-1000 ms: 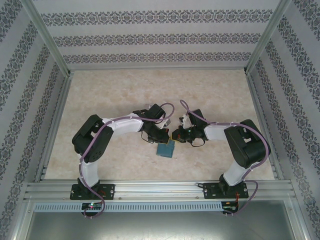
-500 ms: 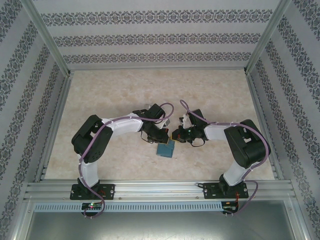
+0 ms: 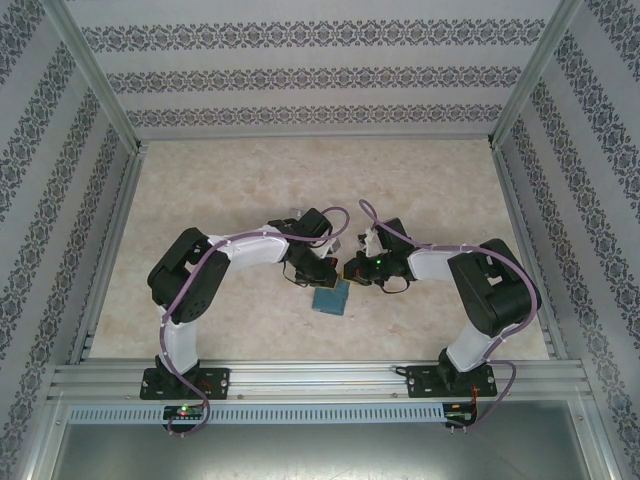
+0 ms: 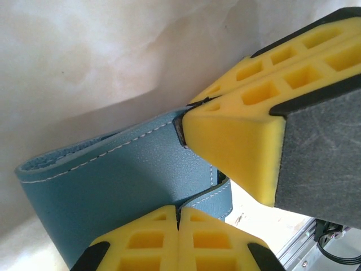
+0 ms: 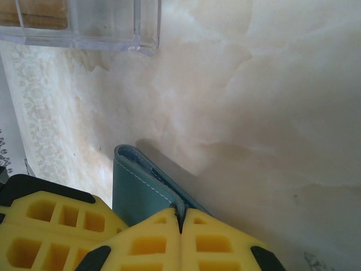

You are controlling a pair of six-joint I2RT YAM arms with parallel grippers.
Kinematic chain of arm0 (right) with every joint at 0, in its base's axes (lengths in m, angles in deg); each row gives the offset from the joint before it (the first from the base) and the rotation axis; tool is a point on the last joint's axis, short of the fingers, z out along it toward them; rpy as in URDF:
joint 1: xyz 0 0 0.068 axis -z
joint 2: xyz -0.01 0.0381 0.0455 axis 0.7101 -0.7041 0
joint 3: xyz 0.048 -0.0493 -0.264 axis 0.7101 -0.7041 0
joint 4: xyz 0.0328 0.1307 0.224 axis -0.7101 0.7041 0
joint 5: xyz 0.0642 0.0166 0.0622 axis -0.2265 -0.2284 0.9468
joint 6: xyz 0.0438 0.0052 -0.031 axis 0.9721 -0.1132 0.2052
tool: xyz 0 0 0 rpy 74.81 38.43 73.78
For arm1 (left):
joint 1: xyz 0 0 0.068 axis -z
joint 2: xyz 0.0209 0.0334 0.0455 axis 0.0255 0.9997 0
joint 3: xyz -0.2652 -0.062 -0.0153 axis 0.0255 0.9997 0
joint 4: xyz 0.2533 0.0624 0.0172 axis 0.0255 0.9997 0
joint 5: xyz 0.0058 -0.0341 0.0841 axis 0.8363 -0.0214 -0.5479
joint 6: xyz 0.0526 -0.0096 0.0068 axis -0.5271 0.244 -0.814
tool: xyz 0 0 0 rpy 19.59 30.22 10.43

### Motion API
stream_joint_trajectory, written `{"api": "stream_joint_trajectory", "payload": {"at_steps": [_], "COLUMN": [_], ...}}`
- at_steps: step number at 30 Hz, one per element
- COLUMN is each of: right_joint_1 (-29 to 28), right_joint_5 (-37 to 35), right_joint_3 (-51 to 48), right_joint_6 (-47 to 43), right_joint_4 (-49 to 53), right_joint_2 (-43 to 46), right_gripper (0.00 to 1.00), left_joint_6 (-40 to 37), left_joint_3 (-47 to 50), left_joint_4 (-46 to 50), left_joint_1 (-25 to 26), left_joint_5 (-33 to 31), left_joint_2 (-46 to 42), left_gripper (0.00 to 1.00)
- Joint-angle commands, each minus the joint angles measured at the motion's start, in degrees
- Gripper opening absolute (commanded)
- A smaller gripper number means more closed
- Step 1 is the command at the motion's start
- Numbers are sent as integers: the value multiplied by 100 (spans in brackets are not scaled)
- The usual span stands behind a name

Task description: Put the credit cards into the card holder

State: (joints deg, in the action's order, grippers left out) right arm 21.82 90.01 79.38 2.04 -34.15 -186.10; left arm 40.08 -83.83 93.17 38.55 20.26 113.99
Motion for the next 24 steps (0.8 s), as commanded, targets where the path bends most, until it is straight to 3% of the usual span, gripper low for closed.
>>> {"api": "stream_joint_trajectory", "payload": {"at_steps": [1, 5, 16, 24], "right_joint_1": [-64, -57, -80, -484], "right_joint_5": [-195, -207, -478, -697], "right_joint_3": [76, 75, -46, -364], "right_joint_6": [-7, -16, -196, 127], "right_joint_4": [191, 258, 1196, 925], "right_joint_2": [-31, 92, 1558, 1606], "right_gripper": [0, 9, 12, 8], "left_joint_6": [-190, -211, -212, -238], "left_joint_3": [-78, -18, 157, 234], "left_joint_4": [399, 393, 126, -58], "left_joint_1": [-19, -19, -28, -55], "left_joint_5": [-402, -475, -412, -301], "left_joint_2": [156, 204, 314, 357], "left_gripper": [0, 0, 0, 0]}}
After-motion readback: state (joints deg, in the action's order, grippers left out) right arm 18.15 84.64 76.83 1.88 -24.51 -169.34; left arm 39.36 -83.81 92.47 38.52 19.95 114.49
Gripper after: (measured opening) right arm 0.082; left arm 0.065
